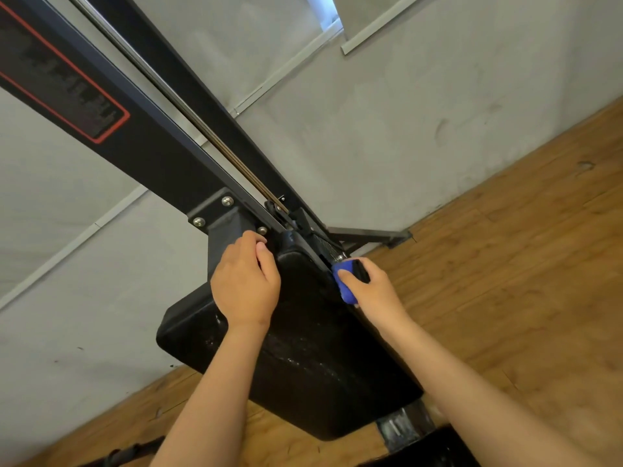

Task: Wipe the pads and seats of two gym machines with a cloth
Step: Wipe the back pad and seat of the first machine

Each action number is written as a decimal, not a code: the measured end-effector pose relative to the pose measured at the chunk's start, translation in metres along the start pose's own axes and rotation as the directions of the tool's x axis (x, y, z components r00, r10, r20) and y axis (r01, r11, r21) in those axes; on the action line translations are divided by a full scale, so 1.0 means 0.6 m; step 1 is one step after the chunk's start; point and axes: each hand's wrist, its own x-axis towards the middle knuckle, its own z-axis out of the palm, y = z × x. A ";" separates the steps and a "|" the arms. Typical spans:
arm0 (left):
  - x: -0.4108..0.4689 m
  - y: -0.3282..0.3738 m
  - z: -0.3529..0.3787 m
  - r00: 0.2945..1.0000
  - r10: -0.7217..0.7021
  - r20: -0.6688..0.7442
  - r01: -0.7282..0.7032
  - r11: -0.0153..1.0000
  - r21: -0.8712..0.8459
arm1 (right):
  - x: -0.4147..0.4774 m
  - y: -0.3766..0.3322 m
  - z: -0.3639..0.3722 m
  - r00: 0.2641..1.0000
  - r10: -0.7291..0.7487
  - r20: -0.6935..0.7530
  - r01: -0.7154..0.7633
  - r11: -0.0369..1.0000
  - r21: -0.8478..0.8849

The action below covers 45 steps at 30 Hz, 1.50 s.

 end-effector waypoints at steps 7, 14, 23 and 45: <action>-0.003 0.000 0.000 1.000 -0.022 0.002 0.022 1.000 0.002 | 0.025 -0.047 0.016 0.997 -0.080 0.005 0.080 0.996 0.029; -0.002 -0.002 0.001 1.000 -0.018 -0.003 0.018 1.000 0.013 | 0.035 -0.022 0.013 0.993 -0.121 -0.010 0.121 0.993 -0.011; -0.005 -0.002 0.002 0.999 -0.030 -0.017 0.030 1.000 0.008 | 0.012 0.068 -0.015 0.998 0.039 -0.050 -0.043 0.996 -0.075; -0.003 -0.001 0.003 1.000 -0.024 0.018 0.023 0.998 0.061 | 0.014 0.095 -0.015 0.998 -0.023 -0.064 0.018 0.998 -0.068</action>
